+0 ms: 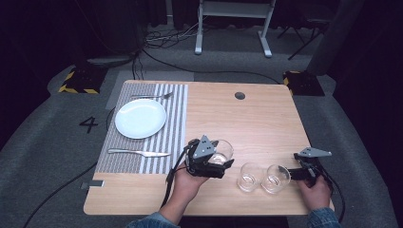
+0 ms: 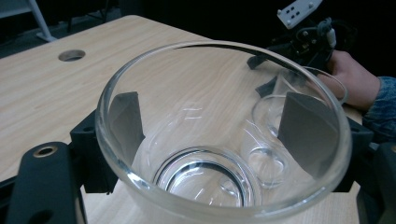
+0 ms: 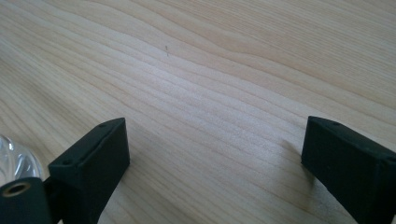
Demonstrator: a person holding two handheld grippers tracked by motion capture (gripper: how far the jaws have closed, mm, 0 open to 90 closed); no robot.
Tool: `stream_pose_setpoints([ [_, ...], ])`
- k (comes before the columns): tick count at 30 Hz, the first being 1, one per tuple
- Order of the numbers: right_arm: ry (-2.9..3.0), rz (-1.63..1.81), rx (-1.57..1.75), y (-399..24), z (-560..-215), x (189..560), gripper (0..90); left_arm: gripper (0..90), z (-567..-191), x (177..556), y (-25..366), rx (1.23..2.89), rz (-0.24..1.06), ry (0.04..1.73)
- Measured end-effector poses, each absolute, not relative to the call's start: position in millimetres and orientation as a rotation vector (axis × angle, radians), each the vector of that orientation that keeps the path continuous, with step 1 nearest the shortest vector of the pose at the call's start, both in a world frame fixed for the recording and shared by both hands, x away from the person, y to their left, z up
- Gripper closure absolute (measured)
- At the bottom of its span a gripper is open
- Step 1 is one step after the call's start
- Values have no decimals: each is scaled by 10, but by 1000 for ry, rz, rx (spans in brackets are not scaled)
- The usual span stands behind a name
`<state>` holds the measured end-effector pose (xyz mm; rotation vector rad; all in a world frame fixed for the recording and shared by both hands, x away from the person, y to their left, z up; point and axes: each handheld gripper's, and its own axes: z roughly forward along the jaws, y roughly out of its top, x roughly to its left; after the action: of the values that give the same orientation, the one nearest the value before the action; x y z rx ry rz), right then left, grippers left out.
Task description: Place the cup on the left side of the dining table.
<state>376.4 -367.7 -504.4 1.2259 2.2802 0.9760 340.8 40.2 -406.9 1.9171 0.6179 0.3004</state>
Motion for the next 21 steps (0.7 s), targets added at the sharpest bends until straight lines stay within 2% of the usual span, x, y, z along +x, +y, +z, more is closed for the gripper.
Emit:
stream_pose_setpoints([
  [21,2280,976,1226,-3677,-5044,3764,80,196,-3783,3764,920,1884,422,734],
])
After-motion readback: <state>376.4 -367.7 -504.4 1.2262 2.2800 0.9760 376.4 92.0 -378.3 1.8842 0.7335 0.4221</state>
